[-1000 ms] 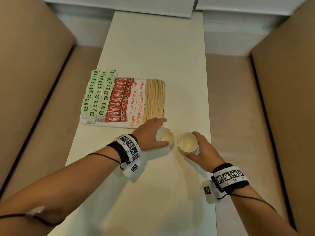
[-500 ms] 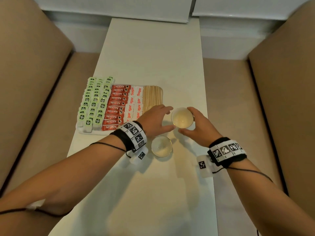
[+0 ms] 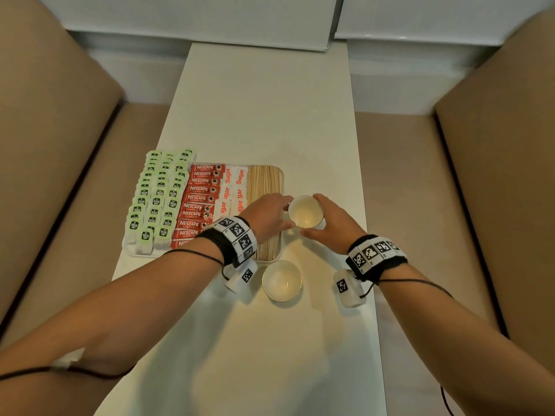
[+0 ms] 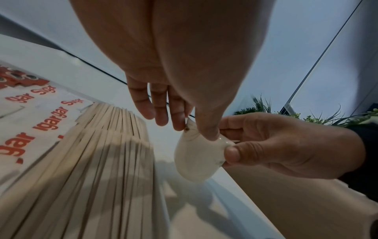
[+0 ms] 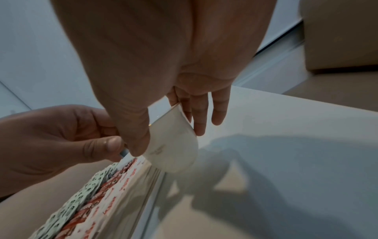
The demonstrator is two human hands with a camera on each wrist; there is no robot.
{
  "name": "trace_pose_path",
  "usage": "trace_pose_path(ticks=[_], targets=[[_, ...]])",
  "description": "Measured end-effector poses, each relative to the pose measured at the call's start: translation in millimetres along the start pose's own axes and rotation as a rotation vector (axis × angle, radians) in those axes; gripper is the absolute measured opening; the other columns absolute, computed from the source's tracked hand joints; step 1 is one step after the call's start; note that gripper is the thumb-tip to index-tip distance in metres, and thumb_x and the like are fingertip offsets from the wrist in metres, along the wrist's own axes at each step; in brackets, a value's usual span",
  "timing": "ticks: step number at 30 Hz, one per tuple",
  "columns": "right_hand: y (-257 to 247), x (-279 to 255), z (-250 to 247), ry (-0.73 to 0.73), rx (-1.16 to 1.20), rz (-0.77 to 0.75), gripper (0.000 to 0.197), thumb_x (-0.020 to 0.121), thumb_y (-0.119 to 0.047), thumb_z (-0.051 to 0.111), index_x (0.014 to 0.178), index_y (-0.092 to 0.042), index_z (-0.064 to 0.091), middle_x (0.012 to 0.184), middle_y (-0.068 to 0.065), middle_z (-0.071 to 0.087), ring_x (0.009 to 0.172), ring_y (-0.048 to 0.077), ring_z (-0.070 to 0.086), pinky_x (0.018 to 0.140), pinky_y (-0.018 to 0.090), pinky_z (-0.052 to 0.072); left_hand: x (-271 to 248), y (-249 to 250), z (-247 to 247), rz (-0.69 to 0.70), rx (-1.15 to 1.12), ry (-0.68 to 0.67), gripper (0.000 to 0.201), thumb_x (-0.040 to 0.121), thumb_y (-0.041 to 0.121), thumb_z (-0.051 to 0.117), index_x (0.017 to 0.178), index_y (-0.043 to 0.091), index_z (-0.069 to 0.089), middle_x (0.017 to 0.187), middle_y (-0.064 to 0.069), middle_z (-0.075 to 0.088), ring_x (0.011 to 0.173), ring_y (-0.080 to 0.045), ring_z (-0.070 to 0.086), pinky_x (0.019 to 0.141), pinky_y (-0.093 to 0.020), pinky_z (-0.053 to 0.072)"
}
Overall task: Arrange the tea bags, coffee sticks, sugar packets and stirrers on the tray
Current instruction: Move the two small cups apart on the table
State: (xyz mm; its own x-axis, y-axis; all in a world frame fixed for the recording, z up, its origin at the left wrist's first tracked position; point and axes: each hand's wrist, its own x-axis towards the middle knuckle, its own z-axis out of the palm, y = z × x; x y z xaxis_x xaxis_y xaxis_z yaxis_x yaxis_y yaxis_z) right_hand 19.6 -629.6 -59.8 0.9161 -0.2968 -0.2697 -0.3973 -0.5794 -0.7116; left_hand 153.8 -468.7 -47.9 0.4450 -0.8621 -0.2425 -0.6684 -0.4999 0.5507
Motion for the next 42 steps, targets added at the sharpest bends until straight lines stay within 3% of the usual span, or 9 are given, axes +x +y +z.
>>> trace_pose_path(ticks=[8,12,15,17,20,25,29,35,42], targets=[[9.2,17.6,4.9,-0.029,0.003,0.028,0.084,0.081,-0.032,0.084,0.148,-0.018,0.035,0.136,0.000,0.056,0.121,0.020,0.055,0.097,0.032,0.044,12.0,-10.5,4.2,-0.025,-0.067,-0.007,0.034,0.092,0.033,0.067,0.123,0.021,0.061,0.112,0.003,0.064,0.104,-0.016,0.058,0.088,-0.031,0.046],[8.9,26.2,3.8,-0.011,0.025,0.021,0.084,0.082,-0.031,0.084,0.149,-0.019,0.034,0.140,0.000,0.054,0.126,0.021,0.053,0.099,0.030,0.041,15.6,-12.0,1.0,-0.022,-0.101,0.037,0.038,0.093,0.031,0.068,0.128,0.019,0.059,0.113,0.002,0.064,0.103,-0.014,0.058,0.086,-0.028,0.043],[12.2,30.3,-1.5,-0.027,0.004,0.078,0.103,0.078,-0.039,0.086,0.157,-0.019,0.022,0.154,0.003,0.041,0.134,0.022,0.048,0.108,0.035,0.040,18.8,-13.4,-1.4,-0.041,-0.090,0.045,0.046,0.094,0.034,0.066,0.136,0.019,0.054,0.116,0.002,0.062,0.104,-0.012,0.055,0.088,-0.027,0.042],[12.6,30.9,-7.1,-0.039,0.005,0.117,0.108,0.076,-0.041,0.087,0.158,-0.019,0.021,0.154,0.003,0.039,0.125,0.020,0.055,0.103,0.034,0.044,21.2,-16.8,-0.3,-0.071,-0.086,0.039,0.057,0.094,0.037,0.066,0.144,0.018,0.047,0.119,0.002,0.061,0.108,-0.013,0.054,0.093,-0.029,0.044],[10.7,30.5,-10.0,-0.037,0.029,0.106,0.091,0.080,-0.033,0.085,0.153,-0.018,0.033,0.141,-0.001,0.052,0.105,0.017,0.065,0.090,0.029,0.046,25.9,-20.9,2.9,-0.082,-0.105,0.032,0.054,0.093,0.036,0.067,0.142,0.022,0.050,0.113,0.006,0.063,0.109,-0.014,0.058,0.094,-0.032,0.047],[10.7,42.4,-10.1,0.017,0.055,0.056,0.059,0.087,-0.024,0.078,0.137,-0.021,0.047,0.122,-0.006,0.059,0.106,0.019,0.066,0.093,0.038,0.052,37.6,-20.2,-1.1,-0.083,-0.158,0.115,0.042,0.095,0.028,0.065,0.135,0.019,0.056,0.112,0.000,0.070,0.107,-0.018,0.064,0.093,-0.035,0.051],[11.1,60.7,-14.3,0.032,0.067,0.025,0.053,0.091,-0.020,0.073,0.138,-0.022,0.046,0.119,-0.007,0.060,0.108,0.016,0.063,0.087,0.029,0.045,54.8,-25.2,-5.4,-0.093,-0.146,0.179,0.045,0.096,0.028,0.065,0.139,0.017,0.055,0.114,-0.002,0.072,0.110,-0.019,0.065,0.095,-0.032,0.049],[12.4,84.1,-17.3,0.077,0.077,0.033,0.050,0.095,-0.021,0.069,0.139,-0.023,0.045,0.123,-0.004,0.063,0.108,0.014,0.061,0.089,0.030,0.044,82.2,-33.8,-9.0,-0.104,-0.113,0.230,0.041,0.095,0.029,0.064,0.135,0.020,0.059,0.104,0.003,0.073,0.100,-0.018,0.064,0.087,-0.029,0.047],[12.2,98.0,-22.9,0.091,0.042,0.057,0.049,0.097,-0.020,0.066,0.141,-0.022,0.044,0.118,-0.006,0.060,0.106,0.012,0.059,0.088,0.028,0.041,100.1,-39.3,-11.8,-0.126,-0.148,0.241,0.046,0.096,0.026,0.064,0.140,0.017,0.056,0.110,0.001,0.073,0.107,-0.018,0.064,0.098,-0.035,0.049]])
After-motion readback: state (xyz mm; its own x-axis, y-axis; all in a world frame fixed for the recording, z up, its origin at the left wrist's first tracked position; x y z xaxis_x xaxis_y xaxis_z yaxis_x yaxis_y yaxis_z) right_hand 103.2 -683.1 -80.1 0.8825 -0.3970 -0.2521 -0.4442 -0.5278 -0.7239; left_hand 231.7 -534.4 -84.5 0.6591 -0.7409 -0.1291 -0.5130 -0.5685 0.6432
